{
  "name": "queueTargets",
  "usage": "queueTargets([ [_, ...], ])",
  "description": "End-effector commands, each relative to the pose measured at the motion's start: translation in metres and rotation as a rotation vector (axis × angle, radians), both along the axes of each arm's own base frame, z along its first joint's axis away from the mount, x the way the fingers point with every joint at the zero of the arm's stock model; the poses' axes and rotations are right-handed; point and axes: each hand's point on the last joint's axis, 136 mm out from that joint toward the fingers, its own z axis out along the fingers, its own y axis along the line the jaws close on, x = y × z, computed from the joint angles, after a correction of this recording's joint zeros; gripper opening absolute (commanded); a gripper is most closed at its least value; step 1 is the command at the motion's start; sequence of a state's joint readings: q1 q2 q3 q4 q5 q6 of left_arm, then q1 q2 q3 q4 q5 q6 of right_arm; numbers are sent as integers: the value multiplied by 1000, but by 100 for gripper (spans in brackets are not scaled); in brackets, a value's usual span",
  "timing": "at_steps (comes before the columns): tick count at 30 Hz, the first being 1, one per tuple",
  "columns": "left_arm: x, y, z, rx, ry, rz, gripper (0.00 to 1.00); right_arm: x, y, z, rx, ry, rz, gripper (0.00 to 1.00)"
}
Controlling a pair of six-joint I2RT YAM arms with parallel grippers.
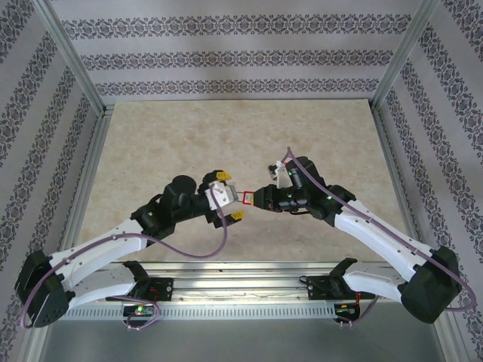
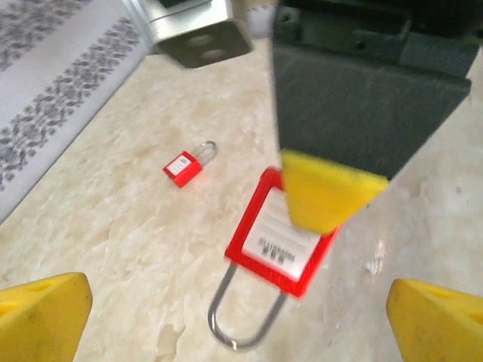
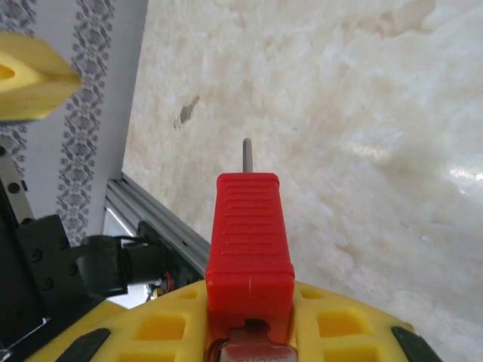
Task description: Unlock with the key
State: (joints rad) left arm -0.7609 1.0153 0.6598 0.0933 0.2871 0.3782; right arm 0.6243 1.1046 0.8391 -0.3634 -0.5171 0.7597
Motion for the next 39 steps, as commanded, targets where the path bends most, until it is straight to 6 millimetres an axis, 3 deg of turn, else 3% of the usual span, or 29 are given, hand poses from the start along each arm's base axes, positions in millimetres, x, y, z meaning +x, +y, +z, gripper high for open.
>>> queueTargets([
  [1,4,8,25,-259,155,78,100,7,-6,26,58,-71,-12,2],
  [7,2,7,35,-519,359,15,94,14,-14,46,108,-100,-21,1],
  [15,15,-2,41,-655,527,-95,82,9,-12,63,156,-131,19,1],
  [19,23,-6,38,-662,606,-135,71,7,-14,68,163,-144,22,1],
  [26,21,-12,39,-695,644,-212,63,6,-14,69,172,-144,23,1],
  [39,20,-16,19,-620,702,-203,56,5,-12,69,186,-133,26,1],
])
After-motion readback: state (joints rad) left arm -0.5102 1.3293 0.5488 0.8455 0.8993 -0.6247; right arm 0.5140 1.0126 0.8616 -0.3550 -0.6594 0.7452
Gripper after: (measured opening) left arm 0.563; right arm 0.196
